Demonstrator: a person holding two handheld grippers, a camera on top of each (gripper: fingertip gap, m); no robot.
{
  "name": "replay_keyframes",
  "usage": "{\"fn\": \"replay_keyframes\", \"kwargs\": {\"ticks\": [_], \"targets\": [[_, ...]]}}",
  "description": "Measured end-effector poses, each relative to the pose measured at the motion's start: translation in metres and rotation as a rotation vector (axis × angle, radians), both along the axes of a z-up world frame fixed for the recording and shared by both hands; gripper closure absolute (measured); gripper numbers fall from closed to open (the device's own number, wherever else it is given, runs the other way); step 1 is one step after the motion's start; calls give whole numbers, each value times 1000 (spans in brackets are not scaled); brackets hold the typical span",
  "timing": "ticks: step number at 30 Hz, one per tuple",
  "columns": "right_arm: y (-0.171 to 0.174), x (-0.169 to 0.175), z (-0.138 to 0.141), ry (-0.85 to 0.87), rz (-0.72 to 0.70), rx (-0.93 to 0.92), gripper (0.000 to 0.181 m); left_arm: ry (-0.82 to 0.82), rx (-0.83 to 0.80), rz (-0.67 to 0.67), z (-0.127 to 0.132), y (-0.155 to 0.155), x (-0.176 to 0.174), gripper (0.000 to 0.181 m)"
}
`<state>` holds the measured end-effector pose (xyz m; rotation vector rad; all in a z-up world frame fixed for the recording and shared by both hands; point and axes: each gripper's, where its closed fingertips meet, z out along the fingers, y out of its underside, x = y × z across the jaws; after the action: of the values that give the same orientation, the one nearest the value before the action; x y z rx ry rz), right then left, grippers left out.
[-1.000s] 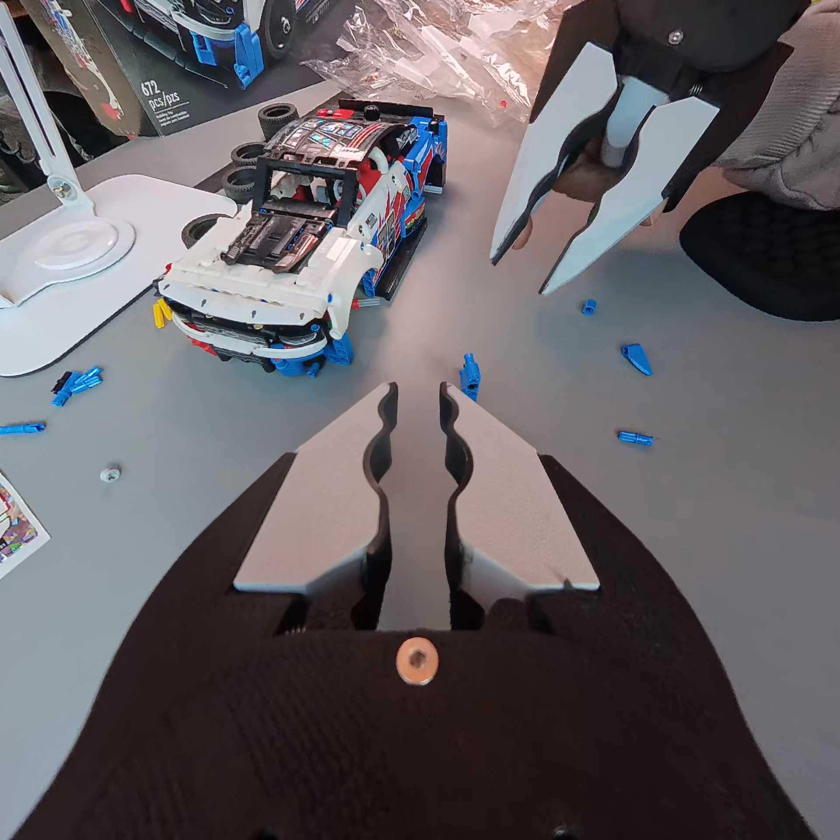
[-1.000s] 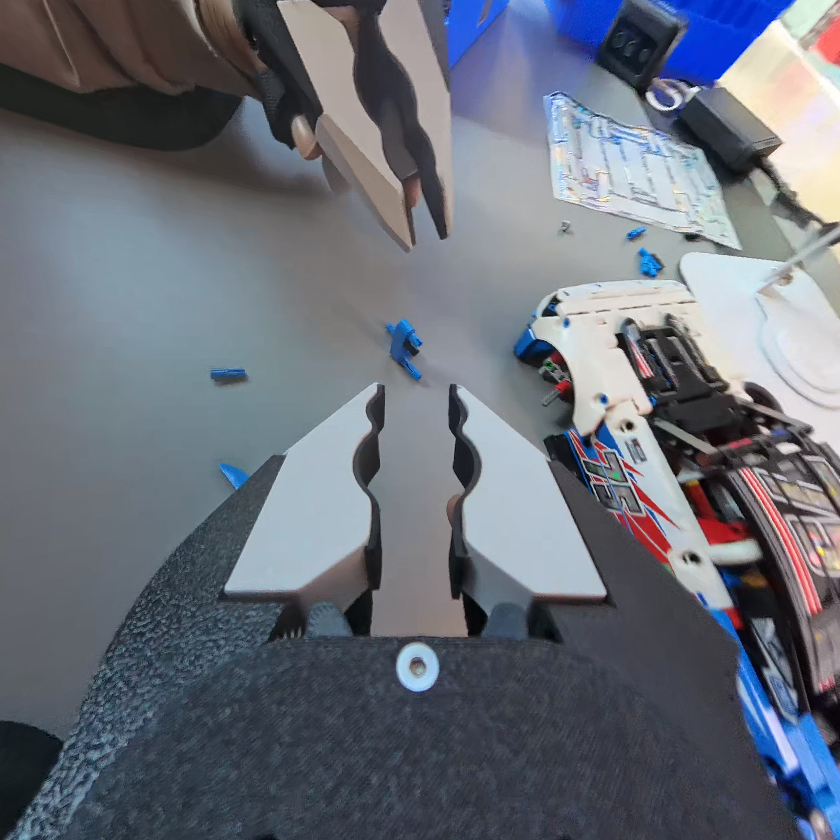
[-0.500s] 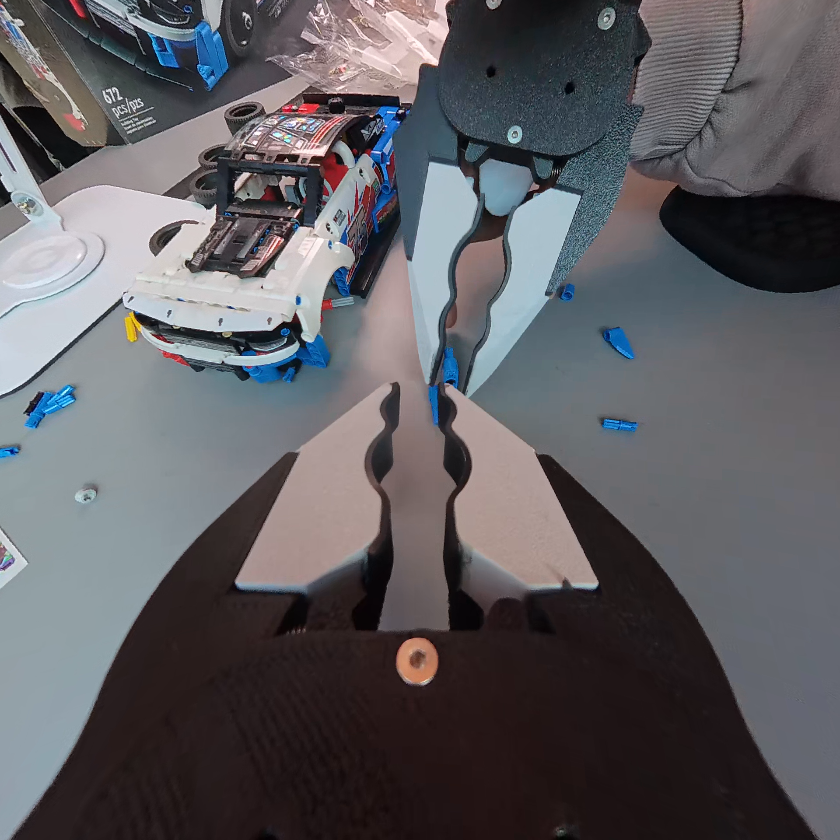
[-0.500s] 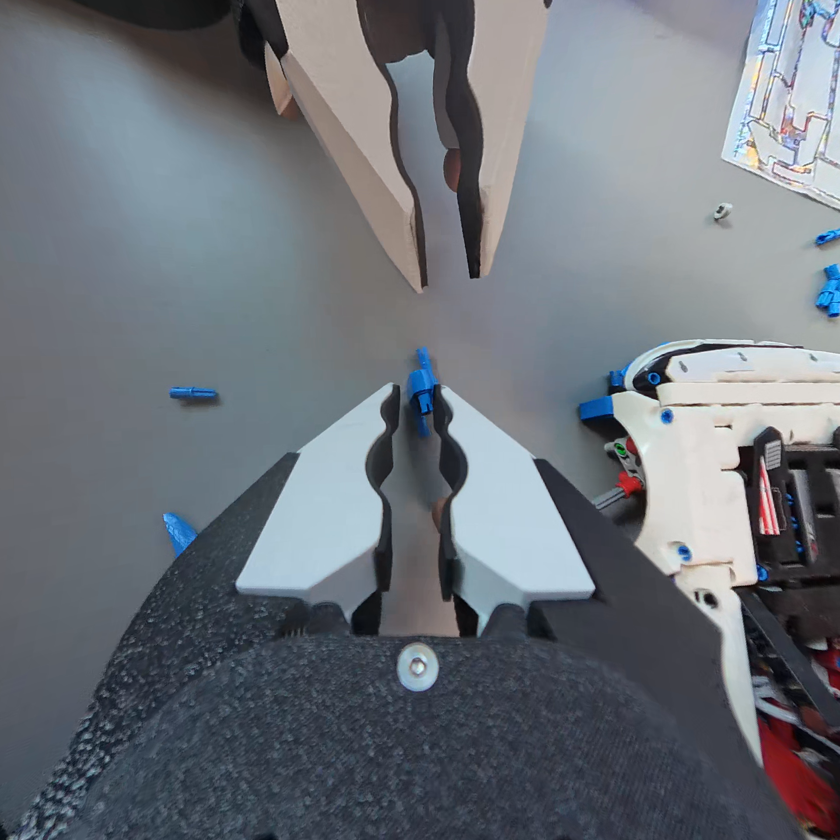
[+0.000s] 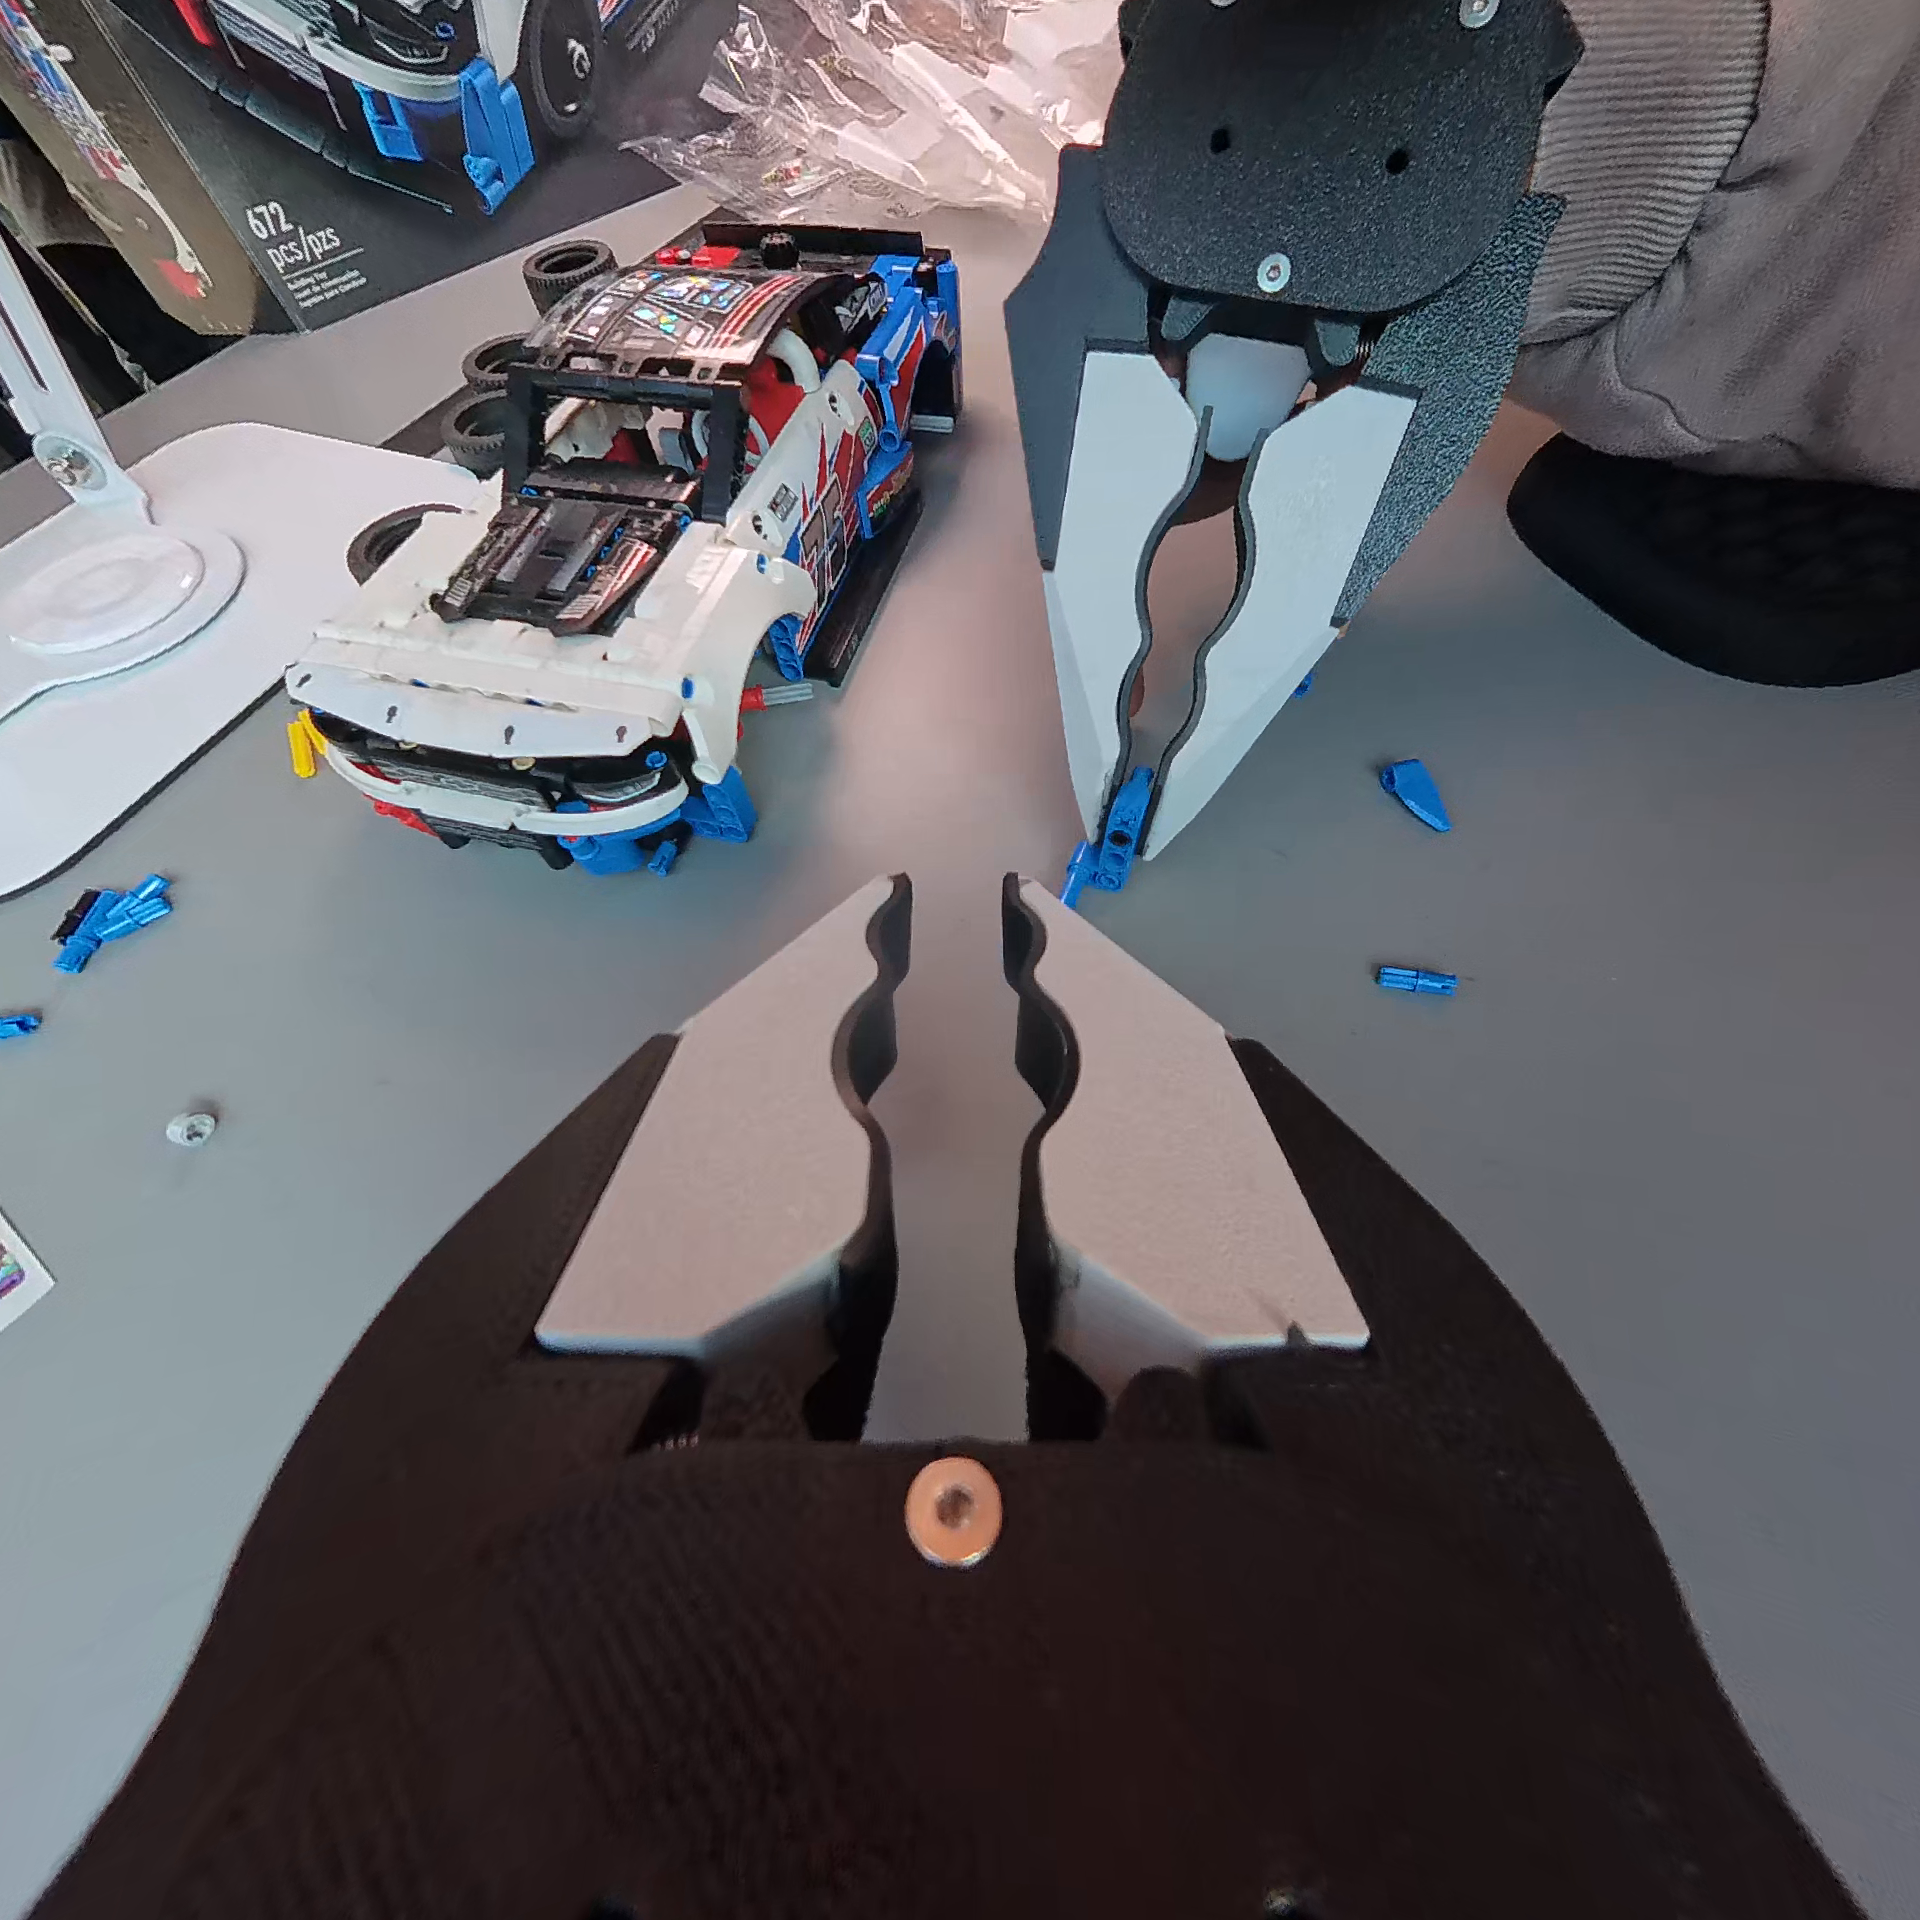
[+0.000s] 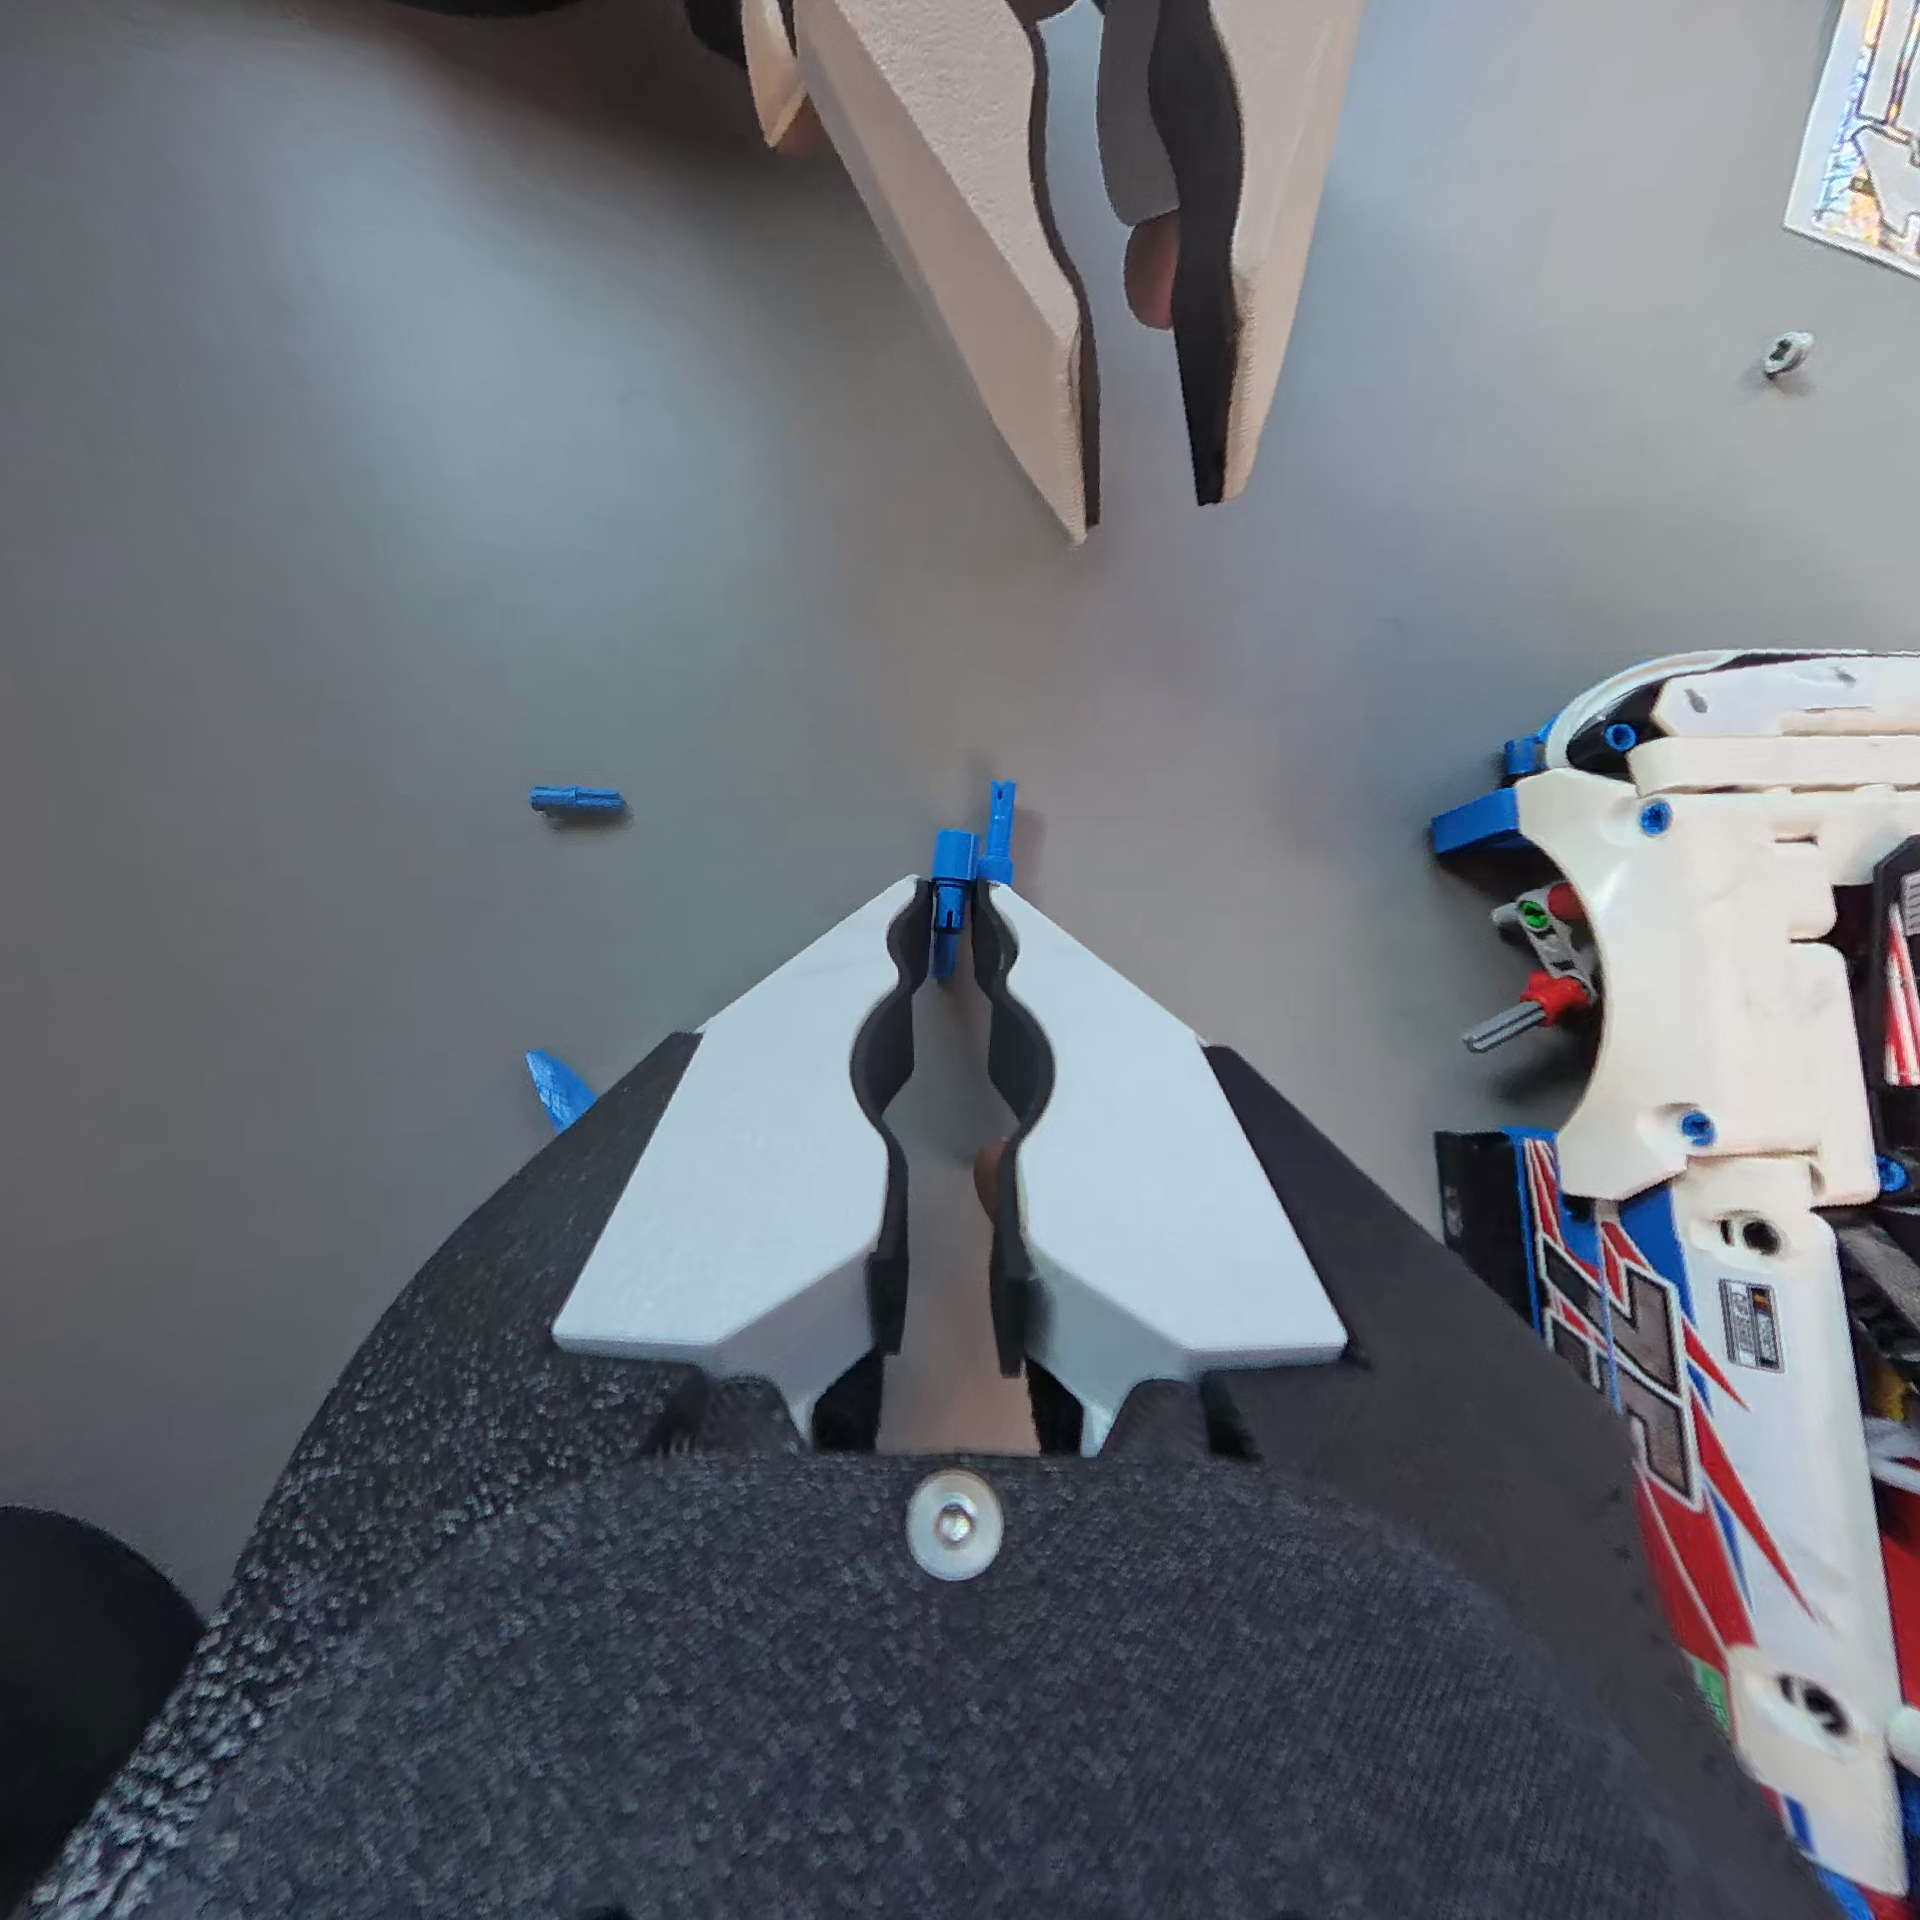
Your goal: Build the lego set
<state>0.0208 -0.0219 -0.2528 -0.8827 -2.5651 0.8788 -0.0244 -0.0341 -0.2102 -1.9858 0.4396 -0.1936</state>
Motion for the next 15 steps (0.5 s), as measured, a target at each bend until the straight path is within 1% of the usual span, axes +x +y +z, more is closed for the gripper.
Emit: {"fn": "replay_keyframes", "kwargs": {"ticks": [7,9,15], "targets": [[2,3,-1,4,-10,10,175,5,3,-1,-1,0,1,166],[1,2,0,13,-11,5,172,6,15,6,1,1,0,166],[5,-4,20,88,-47,-38,167,-36,47,41,9,3,-6,158]]}}
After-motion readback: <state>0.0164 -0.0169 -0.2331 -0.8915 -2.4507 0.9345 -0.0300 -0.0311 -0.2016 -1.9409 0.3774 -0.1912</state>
